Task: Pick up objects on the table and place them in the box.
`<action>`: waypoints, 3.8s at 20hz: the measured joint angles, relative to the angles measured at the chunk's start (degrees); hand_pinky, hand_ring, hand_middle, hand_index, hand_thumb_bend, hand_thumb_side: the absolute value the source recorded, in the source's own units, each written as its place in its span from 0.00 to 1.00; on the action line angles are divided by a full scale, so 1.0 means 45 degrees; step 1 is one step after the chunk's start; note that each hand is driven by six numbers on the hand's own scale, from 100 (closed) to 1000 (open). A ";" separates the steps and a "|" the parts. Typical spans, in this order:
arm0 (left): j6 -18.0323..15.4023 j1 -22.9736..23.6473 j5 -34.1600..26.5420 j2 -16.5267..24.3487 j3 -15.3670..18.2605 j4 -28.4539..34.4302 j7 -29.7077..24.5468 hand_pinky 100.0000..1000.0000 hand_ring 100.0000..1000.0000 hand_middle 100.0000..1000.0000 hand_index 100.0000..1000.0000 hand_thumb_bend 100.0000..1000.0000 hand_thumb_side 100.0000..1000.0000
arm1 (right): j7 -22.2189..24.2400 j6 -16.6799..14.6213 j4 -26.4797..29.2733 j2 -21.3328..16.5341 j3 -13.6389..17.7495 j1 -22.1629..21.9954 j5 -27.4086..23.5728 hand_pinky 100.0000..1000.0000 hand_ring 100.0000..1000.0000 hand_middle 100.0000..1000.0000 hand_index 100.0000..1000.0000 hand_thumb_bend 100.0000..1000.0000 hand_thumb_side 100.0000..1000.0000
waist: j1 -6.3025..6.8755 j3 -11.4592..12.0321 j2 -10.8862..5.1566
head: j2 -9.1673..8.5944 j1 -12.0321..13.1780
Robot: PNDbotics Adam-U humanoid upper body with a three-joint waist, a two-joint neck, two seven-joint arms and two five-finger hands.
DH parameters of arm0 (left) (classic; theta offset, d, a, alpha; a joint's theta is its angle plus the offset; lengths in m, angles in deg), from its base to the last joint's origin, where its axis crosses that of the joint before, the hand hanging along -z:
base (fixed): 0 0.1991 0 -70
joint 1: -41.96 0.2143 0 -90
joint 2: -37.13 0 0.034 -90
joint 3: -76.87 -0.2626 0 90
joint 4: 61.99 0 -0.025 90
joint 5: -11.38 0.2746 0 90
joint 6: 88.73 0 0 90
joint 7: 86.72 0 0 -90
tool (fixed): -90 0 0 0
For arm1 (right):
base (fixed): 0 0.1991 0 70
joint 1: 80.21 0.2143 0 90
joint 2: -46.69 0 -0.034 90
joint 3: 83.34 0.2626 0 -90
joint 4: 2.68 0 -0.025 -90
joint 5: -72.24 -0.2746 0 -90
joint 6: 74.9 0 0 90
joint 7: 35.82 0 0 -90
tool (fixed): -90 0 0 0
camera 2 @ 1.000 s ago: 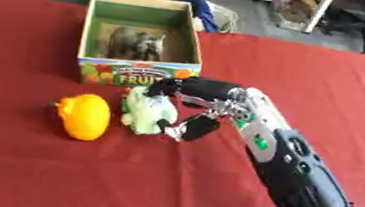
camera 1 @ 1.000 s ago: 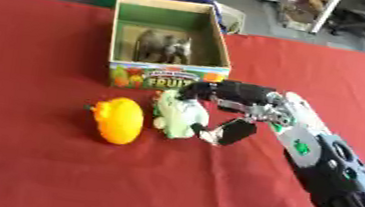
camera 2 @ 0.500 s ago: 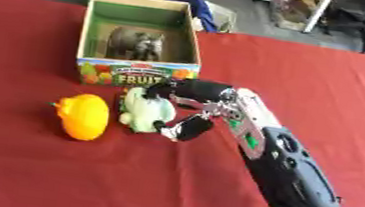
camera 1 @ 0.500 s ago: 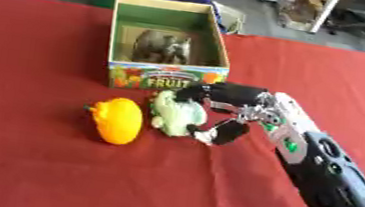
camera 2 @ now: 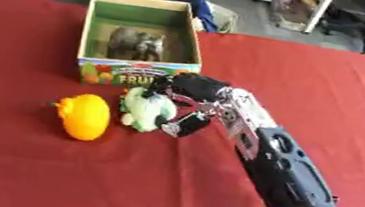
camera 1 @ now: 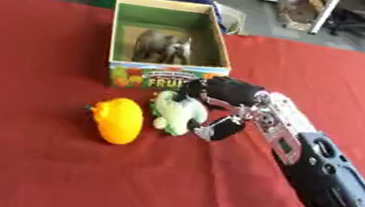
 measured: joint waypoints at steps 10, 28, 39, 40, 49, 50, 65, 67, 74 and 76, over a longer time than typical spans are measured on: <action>0.0001 0.0000 0.0000 0.0000 0.0000 0.0000 -0.0004 0.59 0.57 0.48 0.60 0.12 0.53 | -0.2498 -0.0056 0.0071 -0.0019 -0.0038 -0.0015 -0.0553 0.00 0.00 0.00 0.11 0.00 0.11 | -0.0035 0.0003 0.0003 | 0.0000 0.0001; 0.0005 0.0028 -0.0015 -0.0003 -0.0002 -0.0011 -0.0008 0.59 0.57 0.48 0.60 0.12 0.53 | -0.2679 0.1521 -0.0493 -0.1118 0.1062 0.3316 -0.4441 0.00 0.00 0.00 0.11 0.00 0.16 | 0.0060 0.0101 -0.0064 | -0.0036 0.0058; 0.0079 -0.0488 -0.0082 -0.0013 -0.0050 0.0038 -0.0115 0.59 0.57 0.47 0.60 0.12 0.53 | -0.4446 0.1474 -0.6369 0.0344 0.2720 0.5603 -0.1953 0.12 0.06 0.10 0.26 0.00 0.12 | 0.0041 0.1147 0.0586 | -0.0673 -0.0293; 0.0087 -0.0513 -0.0087 -0.0013 -0.0051 0.0049 -0.0129 0.59 0.57 0.47 0.60 0.12 0.53 | -0.4663 0.1583 -0.6633 0.0369 0.2824 0.5678 -0.1723 0.18 0.14 0.16 0.33 0.00 0.11 | 0.0014 0.1216 0.0614 | -0.0709 -0.0333; 0.0085 -0.0576 -0.0094 -0.0014 -0.0067 0.0092 -0.0165 0.59 0.57 0.47 0.60 0.12 0.53 | -0.5049 0.2944 -0.7566 0.0453 0.3103 0.6036 0.0112 0.79 0.81 0.89 0.91 0.00 0.11 | -0.0087 0.1381 0.0681 | -0.0817 -0.0438; 0.0085 -0.0577 -0.0094 -0.0015 -0.0078 0.0092 -0.0166 0.59 0.57 0.47 0.59 0.12 0.53 | -0.4871 0.3052 -0.7580 0.0453 0.3119 0.6043 0.0220 0.81 0.82 0.90 0.93 0.00 0.11 | -0.0098 0.1387 0.0681 | -0.0818 -0.0440; 0.0049 -0.0467 -0.0092 -0.0099 -0.0110 0.0088 -0.0157 0.59 0.57 0.47 0.59 0.13 0.53 | -0.2137 0.1673 -0.3987 -0.0789 0.2233 0.4888 -0.2816 0.74 0.76 0.83 0.91 0.00 0.05 | -0.0231 0.0928 0.0477 | -0.0809 -0.0352; 0.0033 -0.0420 -0.0090 -0.0099 -0.0103 0.0083 -0.0140 0.59 0.57 0.47 0.59 0.13 0.53 | -0.1401 0.1431 -0.2683 -0.1228 0.1809 0.4485 -0.4082 0.74 0.77 0.85 0.91 0.00 0.04 | -0.0227 0.0818 0.0466 | -0.0798 -0.0320; 0.0005 -0.0318 -0.0086 -0.0099 -0.0039 0.0023 -0.0110 0.59 0.57 0.47 0.59 0.13 0.53 | 0.0887 0.1204 0.0917 -0.2085 0.0480 0.3185 -0.7143 0.75 0.79 0.87 0.92 0.00 0.08 | -0.0154 0.0573 0.0391 | -0.0679 -0.0258; 0.0004 -0.0298 -0.0086 -0.0099 -0.0038 0.0020 -0.0107 0.59 0.57 0.47 0.59 0.13 0.53 | 0.1401 0.1149 0.1507 -0.2100 0.0156 0.3002 -0.7416 0.76 0.80 0.88 0.92 0.00 0.09 | -0.0128 0.0530 0.0391 | -0.0672 -0.0247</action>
